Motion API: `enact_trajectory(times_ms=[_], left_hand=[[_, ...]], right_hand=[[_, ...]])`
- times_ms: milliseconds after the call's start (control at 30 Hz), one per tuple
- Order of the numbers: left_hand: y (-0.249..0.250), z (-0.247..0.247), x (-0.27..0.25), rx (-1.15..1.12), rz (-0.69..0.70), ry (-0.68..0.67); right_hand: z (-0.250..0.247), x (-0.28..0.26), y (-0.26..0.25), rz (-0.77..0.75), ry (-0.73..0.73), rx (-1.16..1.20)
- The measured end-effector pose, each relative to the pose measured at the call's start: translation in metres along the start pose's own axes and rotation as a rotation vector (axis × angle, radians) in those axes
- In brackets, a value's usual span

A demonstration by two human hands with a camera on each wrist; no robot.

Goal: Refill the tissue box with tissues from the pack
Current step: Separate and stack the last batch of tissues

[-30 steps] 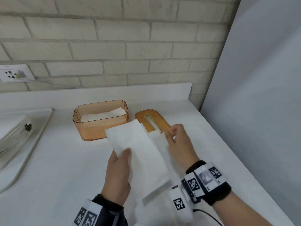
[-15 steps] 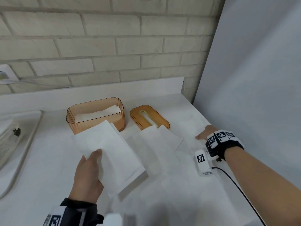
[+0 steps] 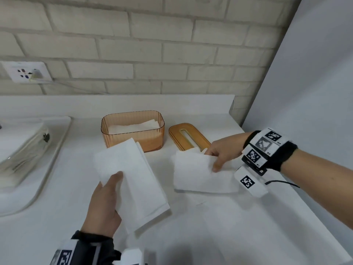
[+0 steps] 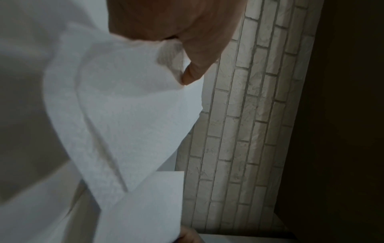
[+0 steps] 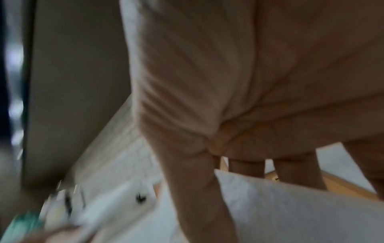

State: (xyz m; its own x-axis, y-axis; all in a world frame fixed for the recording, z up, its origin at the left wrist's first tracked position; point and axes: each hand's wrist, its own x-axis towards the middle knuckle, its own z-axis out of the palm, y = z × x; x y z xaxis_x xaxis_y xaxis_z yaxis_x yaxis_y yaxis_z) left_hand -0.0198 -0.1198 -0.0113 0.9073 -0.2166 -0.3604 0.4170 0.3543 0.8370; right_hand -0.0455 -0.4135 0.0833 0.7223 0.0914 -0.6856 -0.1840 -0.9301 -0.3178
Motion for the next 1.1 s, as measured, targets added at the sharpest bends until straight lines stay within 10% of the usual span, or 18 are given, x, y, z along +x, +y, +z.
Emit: enact_trajectory(times_ms=[267, 667, 1100], left_hand=[[-0.005, -0.007, -0.011, -0.008, 0.015, 0.079], [-0.012, 0.007, -0.010, -0.041, 0.051, 0.152], [-0.018, 0.036, 0.000, -0.020, 0.048, 0.175]], right_hand=[[-0.004, 0.048, -0.022, 0.145, -0.087, -0.529], [-0.022, 0.051, -0.001, 0.025, -0.208, -0.471], [0.014, 0.077, 0.036, -0.183, 0.302, -0.694]])
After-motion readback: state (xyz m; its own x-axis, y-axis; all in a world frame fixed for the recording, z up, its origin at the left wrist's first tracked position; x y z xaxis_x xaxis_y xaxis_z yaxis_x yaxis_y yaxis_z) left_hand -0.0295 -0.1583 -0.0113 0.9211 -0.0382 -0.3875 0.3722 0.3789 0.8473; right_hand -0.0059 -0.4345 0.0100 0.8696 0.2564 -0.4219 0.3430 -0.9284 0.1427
